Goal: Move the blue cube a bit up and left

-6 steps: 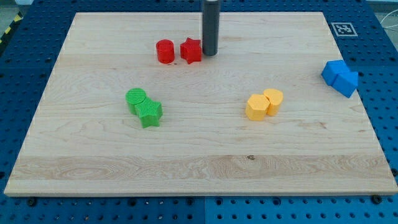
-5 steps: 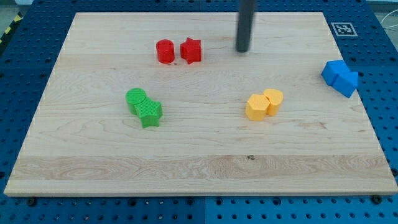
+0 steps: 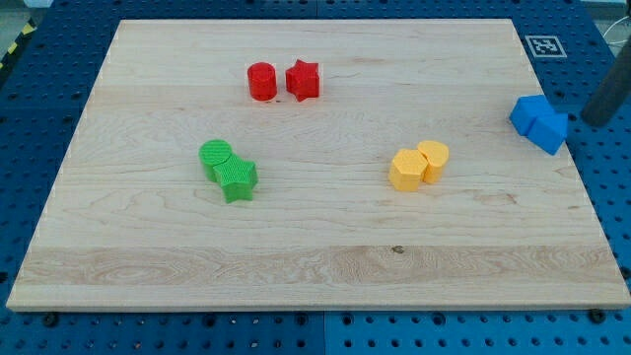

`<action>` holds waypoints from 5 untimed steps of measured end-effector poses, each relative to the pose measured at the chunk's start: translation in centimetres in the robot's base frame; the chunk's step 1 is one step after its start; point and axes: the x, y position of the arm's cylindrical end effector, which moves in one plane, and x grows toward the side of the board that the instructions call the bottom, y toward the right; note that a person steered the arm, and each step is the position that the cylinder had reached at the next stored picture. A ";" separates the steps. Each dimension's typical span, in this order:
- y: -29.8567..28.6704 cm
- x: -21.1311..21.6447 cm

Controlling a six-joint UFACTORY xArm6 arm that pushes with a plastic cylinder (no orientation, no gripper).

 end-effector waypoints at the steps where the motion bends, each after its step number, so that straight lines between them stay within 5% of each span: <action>1: -1.5 0.9; 5: -6.2 -4.9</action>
